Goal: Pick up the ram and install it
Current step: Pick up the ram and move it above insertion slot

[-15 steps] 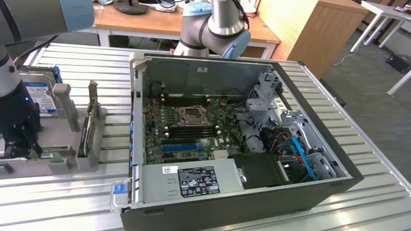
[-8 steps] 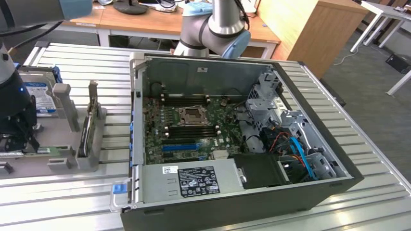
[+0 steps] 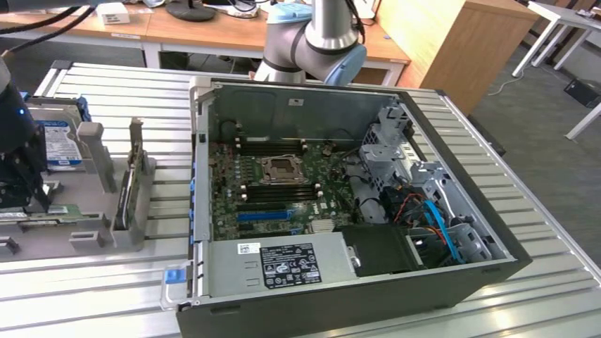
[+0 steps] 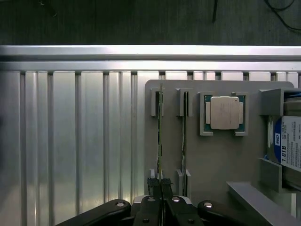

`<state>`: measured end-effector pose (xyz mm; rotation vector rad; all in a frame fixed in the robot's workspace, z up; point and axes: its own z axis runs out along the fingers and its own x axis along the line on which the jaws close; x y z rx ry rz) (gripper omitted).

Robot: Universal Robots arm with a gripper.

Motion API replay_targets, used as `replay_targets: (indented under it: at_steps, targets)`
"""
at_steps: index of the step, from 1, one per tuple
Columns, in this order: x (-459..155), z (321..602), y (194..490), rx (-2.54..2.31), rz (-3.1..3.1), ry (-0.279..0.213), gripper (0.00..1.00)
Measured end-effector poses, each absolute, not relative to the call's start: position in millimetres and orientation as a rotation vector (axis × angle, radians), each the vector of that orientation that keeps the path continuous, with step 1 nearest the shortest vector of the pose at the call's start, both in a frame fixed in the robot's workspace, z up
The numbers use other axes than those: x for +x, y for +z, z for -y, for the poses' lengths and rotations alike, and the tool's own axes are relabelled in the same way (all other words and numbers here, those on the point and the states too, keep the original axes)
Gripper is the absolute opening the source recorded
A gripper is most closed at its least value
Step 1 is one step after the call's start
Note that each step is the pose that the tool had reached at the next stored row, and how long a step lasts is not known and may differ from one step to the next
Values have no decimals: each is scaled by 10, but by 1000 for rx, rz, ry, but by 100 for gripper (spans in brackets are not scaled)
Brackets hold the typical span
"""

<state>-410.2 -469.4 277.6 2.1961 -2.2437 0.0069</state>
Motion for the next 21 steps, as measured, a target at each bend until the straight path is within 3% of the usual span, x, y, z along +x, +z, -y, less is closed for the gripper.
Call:
replay_targets:
  at_steps: [21]
  targets:
    - [-4101, 4694, 3387, 2196, 2244, 7, 12]
